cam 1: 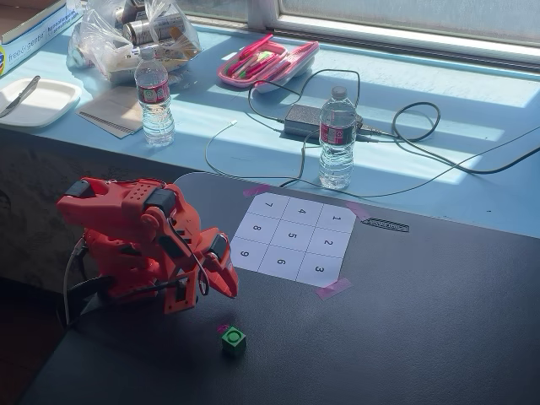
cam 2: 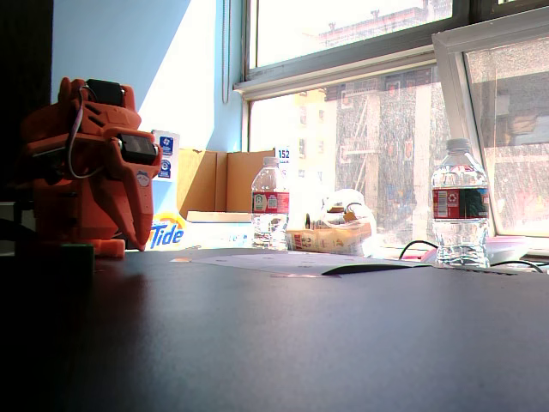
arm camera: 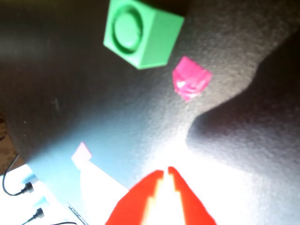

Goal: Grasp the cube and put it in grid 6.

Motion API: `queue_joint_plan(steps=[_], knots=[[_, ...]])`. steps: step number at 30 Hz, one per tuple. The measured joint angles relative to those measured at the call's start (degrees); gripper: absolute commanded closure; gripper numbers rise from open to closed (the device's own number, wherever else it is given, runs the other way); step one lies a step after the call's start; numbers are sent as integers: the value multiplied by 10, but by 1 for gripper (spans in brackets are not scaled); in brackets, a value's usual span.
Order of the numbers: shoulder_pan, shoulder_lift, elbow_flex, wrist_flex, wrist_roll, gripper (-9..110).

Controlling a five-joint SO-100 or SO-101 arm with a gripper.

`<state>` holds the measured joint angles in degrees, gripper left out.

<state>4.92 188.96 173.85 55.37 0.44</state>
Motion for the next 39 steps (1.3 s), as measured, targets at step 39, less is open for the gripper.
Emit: queue_joint_plan(steps=[39], knots=[[-7,0,0,0,0,101]])
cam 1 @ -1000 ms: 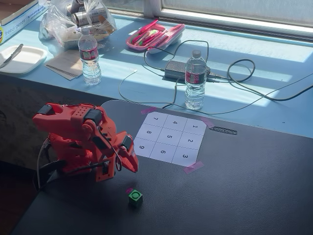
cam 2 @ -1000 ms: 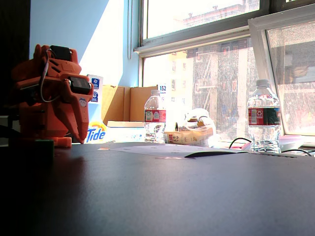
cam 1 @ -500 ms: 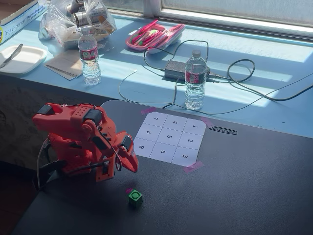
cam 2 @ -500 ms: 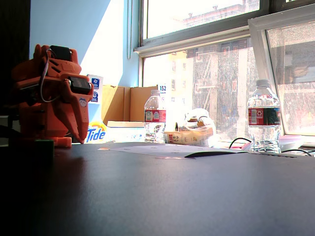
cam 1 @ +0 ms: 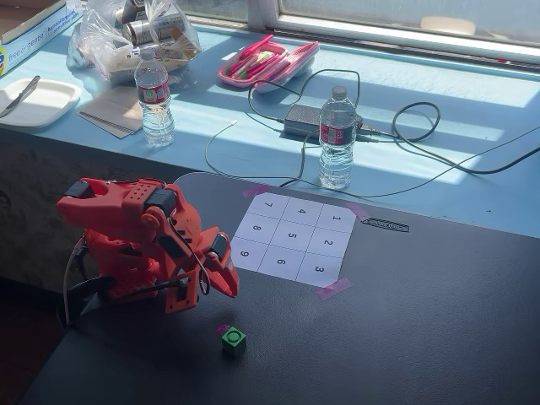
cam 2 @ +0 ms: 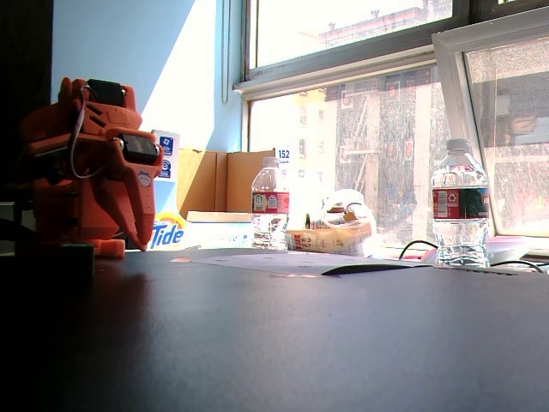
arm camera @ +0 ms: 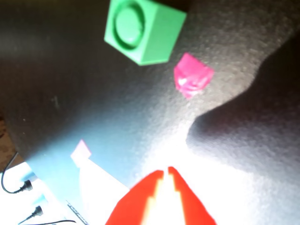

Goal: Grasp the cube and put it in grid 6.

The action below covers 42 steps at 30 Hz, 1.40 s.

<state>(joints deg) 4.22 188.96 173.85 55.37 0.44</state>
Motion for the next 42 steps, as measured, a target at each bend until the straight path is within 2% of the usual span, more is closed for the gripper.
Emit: queue_joint_plan(steps=[24,35,42], knots=[[15,-9,-6,10,0,99],[54,-214,-115,-43,0,83],[98,-388,-220,-68,0,77]])
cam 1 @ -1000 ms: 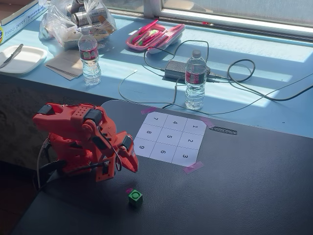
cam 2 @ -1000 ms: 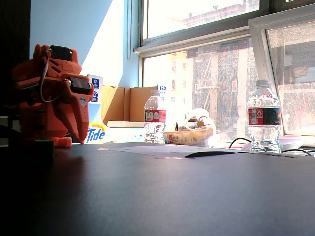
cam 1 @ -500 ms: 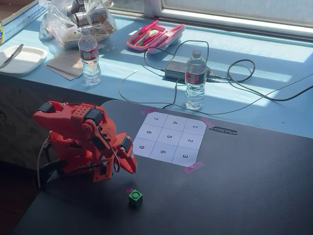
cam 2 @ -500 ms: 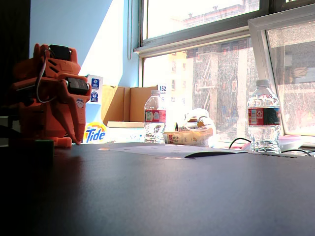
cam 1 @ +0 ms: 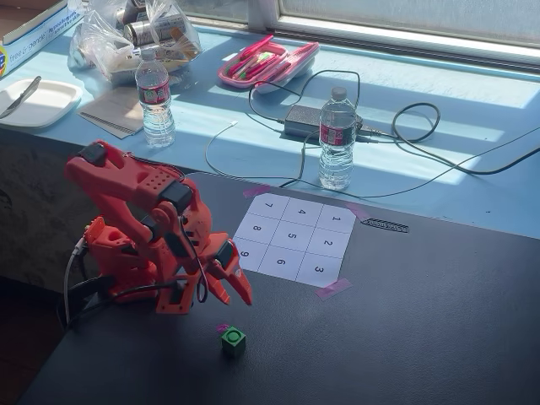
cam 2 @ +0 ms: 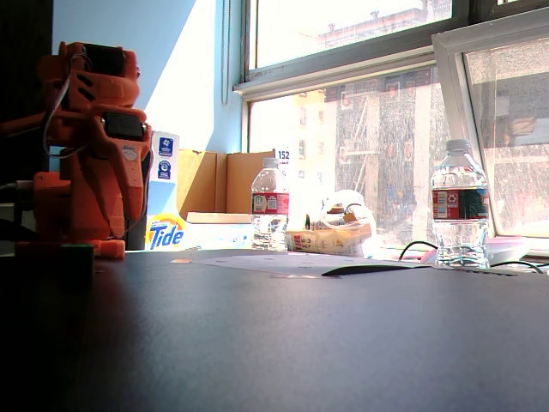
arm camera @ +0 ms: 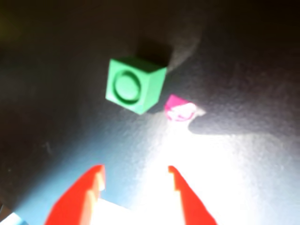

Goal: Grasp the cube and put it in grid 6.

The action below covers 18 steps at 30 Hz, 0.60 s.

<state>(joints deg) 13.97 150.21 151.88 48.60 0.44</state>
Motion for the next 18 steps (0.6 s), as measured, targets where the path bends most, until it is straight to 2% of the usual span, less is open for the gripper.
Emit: queue_joint_plan(steps=[8,18], knots=[[40,-168,-101,-24,-4,74],[64,-272,-171,-24,-12,72]])
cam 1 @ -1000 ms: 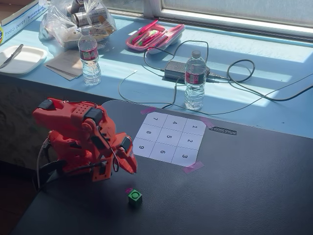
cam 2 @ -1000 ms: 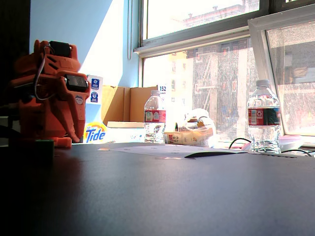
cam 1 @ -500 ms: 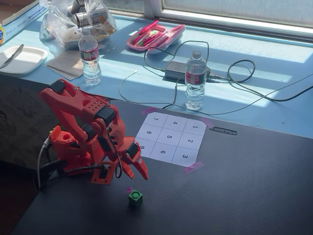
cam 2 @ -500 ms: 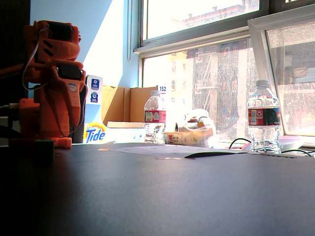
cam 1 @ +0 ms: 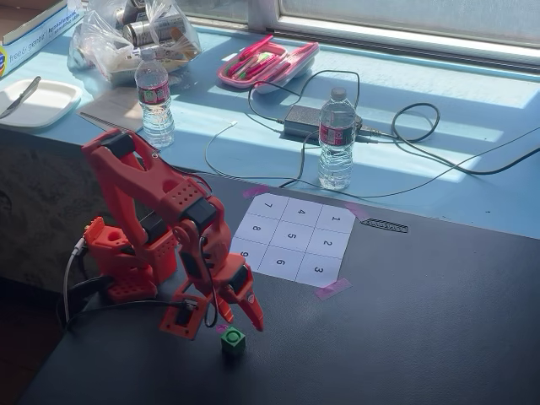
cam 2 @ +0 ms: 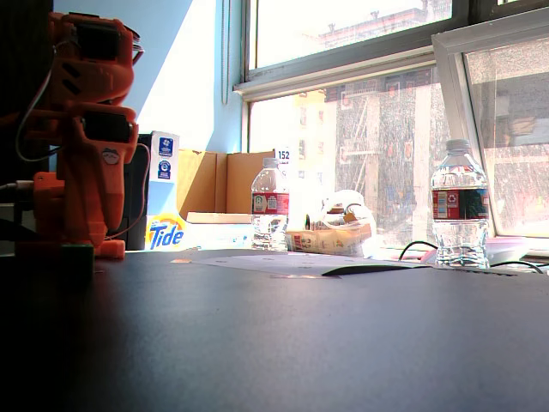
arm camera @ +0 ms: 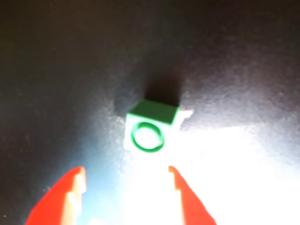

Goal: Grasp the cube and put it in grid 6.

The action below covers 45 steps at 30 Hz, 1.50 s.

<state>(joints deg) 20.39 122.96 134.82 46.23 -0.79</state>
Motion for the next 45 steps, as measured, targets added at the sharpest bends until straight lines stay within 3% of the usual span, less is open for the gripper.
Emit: queue_joint_plan(steps=[34,45], knots=[[97,-77,-28,1,-18,72],[90,-91,-28,-16,-18,81]])
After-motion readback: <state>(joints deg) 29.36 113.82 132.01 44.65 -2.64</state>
